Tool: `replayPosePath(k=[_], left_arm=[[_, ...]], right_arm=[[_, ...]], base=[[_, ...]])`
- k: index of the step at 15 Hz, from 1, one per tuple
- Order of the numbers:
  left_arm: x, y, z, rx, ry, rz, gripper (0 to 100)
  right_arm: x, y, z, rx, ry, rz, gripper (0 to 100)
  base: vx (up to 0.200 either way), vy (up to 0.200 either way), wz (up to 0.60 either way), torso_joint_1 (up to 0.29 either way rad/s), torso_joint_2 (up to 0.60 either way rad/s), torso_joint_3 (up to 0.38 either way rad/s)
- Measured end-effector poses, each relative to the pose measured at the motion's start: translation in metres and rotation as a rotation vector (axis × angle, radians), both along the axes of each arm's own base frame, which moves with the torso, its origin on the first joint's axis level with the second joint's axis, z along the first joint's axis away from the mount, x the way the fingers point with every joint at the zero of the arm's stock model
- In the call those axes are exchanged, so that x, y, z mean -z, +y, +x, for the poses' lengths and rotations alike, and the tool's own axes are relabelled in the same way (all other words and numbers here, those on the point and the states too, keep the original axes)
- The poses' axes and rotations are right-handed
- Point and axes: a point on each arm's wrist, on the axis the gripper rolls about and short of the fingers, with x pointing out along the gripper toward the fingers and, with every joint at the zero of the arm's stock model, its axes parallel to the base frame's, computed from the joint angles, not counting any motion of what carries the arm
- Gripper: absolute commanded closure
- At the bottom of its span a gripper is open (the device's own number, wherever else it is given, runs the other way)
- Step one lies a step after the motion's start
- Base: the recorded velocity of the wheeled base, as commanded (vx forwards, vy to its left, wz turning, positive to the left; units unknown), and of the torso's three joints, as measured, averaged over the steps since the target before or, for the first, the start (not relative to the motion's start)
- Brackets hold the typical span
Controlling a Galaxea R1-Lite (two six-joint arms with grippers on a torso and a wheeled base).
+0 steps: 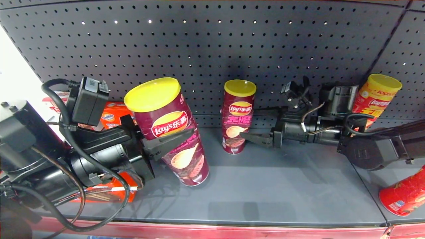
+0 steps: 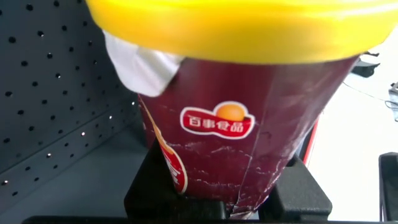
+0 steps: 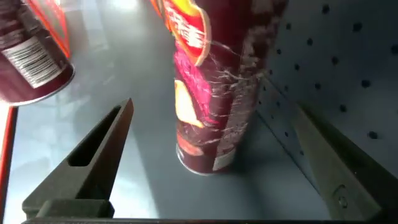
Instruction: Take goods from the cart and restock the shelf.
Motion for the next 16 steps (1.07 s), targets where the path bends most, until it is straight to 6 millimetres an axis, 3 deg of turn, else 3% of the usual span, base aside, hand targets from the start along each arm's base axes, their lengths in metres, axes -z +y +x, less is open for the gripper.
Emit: replayPosePath(k=[9, 16], left_arm=[[0.000, 0.008, 0.004, -0.038, 0.000, 0.000, 100], [0.000, 0.010, 0.005, -0.046, -0.002, -0.001, 100]], right_arm=[[0.024, 0.019, -0.002, -0.021, 0.094, -0.017, 0], [0.036, 0.019, -0.023, 0.010, 0.137, -0.054, 0]], base=[[0.000, 0.000, 0.00, 0.000, 0.00, 0.000], [0.000, 0.000, 0.00, 0.000, 0.00, 0.000]])
